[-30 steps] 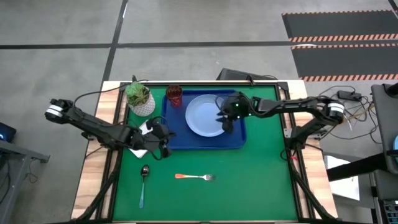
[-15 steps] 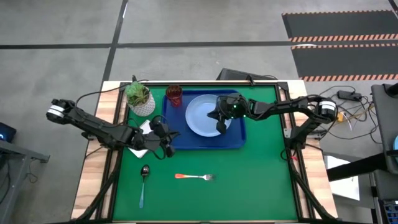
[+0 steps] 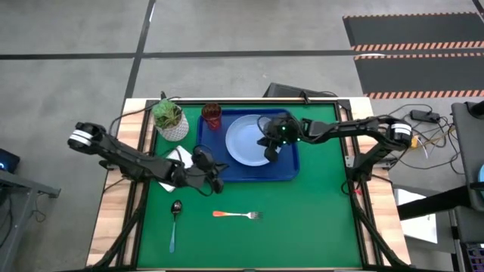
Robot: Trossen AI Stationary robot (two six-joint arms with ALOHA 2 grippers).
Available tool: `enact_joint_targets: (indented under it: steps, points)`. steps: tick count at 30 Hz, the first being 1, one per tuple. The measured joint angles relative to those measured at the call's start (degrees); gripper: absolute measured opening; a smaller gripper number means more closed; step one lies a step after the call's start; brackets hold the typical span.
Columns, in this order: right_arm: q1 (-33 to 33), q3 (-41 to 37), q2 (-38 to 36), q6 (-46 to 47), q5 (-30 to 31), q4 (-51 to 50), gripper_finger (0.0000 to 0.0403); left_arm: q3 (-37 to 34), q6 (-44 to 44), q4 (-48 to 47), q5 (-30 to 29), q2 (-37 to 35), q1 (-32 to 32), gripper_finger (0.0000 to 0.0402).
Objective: Pick and place plate/cup/fork/spoon on tray
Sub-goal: Put the orange fork on the blue tray to the left of blue plate
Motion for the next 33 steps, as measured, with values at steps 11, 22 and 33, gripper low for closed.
enact_joint_targets:
  steps: [11,22,33]
  points:
    - [9.14,-1.39,-5.81,-2.14,0.00,-11.78,0.0009,1.83,-5.39,6.50,5.05,3.09,-3.33,0.0003]
    - [13.93,-3.80,-15.32,-5.98,0.42,-7.68,0.0009,10.44,-7.51,5.73,7.44,9.81,-11.40,0.0000]
    - [13.91,-4.09,-28.36,-19.33,-1.16,7.60,0.0009,30.83,-5.51,-24.76,15.79,24.78,-11.47,0.0000]
